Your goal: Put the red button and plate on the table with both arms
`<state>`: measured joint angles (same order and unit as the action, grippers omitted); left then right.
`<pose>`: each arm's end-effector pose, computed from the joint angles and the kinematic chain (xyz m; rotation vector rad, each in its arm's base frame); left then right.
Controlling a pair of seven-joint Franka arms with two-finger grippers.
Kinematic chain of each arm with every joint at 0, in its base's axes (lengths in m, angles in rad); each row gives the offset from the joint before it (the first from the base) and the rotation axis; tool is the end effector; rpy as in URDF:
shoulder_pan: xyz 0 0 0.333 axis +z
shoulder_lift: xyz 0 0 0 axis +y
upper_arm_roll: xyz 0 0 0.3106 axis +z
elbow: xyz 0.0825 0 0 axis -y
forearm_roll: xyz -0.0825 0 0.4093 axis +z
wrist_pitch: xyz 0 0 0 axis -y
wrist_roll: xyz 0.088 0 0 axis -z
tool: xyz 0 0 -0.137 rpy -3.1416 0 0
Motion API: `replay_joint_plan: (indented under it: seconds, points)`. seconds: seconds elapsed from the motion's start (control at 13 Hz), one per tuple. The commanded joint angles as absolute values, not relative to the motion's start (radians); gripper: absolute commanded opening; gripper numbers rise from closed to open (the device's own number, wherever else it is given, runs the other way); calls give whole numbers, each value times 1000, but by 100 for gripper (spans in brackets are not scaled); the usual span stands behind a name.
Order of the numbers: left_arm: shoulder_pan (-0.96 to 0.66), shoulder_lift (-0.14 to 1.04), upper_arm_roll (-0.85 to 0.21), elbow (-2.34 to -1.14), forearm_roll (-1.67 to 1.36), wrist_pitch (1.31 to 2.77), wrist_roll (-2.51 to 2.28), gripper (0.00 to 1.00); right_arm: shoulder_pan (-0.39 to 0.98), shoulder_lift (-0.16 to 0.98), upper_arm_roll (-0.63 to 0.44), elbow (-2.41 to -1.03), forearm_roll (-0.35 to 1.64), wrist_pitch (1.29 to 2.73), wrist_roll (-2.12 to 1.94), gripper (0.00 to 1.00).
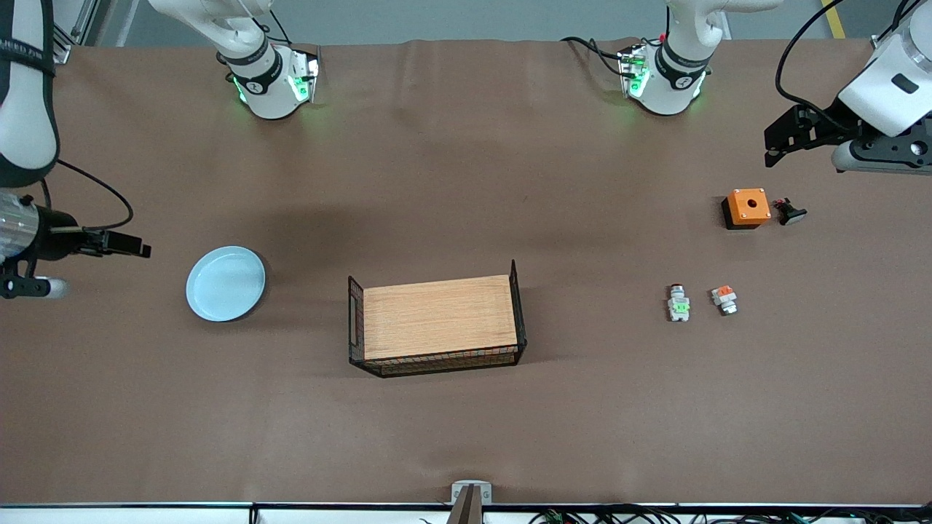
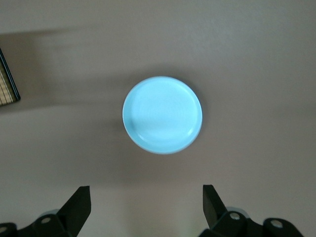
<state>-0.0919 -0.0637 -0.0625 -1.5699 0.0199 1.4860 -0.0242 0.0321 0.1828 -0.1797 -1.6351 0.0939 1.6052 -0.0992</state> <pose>0.5447 -0.0829 0.6182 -3.1095 0.2001 0.0282 0.6075 -0.0719 0.4527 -3.0391 0.0942 0.3059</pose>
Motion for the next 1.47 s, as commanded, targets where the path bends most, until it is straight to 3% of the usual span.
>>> replay_joint_plan:
  seconds: [0.0,0.85,1.39]
  points:
    - [-97,-80,-67,-1582,43,1493,-41,100,75,112,-179,-1624,29,1514,-51,100]
    - [-97,-80,-67,-1580,29,1493,-41,100,118,-43,-172,-1621,-18,1393,-58,100]
    - [-97,-80,-67,-1577,28,1493,-41,100,115,-43,-170,-1508,-5,1308,-63,100]
